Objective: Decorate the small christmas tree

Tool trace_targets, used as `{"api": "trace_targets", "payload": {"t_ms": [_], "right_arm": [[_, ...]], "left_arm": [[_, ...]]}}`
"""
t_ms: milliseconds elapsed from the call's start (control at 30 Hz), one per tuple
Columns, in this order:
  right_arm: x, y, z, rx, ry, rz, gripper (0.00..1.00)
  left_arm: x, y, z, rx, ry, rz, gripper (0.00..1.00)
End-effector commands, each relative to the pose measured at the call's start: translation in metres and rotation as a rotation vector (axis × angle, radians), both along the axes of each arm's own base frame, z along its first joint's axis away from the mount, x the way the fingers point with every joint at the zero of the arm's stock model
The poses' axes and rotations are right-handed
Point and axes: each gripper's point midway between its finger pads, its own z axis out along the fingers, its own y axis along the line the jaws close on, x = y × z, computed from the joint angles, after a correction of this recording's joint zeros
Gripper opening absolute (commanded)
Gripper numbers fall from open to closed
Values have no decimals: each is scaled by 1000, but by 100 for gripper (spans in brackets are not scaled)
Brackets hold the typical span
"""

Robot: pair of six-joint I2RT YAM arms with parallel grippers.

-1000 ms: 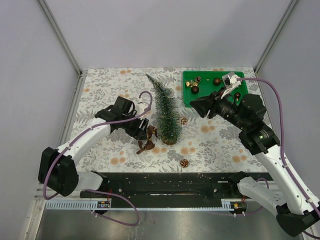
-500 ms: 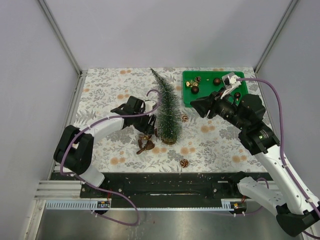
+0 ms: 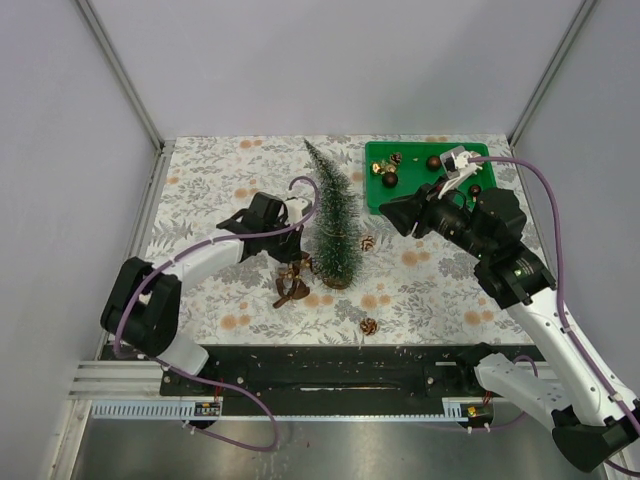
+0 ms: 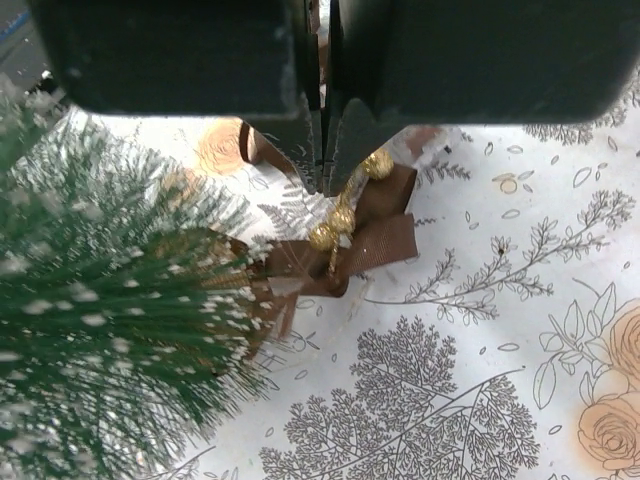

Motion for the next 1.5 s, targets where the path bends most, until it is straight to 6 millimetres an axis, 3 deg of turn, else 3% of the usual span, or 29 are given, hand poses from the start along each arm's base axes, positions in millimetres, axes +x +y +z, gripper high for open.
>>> {"api": "trace_targets", "payload": {"t_ms": [0,233,433,533,667,900,1000,1233,1467], "right_arm": [[-2,6,12,21,-49,32,47],[0,5,11,23,-47,24,47],[-2,3,17,25,-61,17,47],[-4,2,21,28,-66,18,47],[-9,2,32,50,-81,30,48],[-20,15,67,97,-129,131,54],[-22,29,80,109,-140,209,57],[-41,76,120,89,-220,423,63],[-55,137,122,23,-236,572,65]], "left_arm": [[-7,1,37,-60,-67,-10,0],[-32,16,59,-52,-62,-23,0],[-53,53,84,-51,-57,22,0],[-43,75,126,-60,-183,76,0],[-34,88,206,-71,-384,93,0],[-46,70,316,-228,-564,7,0],[-50,62,345,-281,-603,-21,0],[-65,41,382,-355,-656,-127,1],[-83,27,409,-405,-702,-216,1]]}}
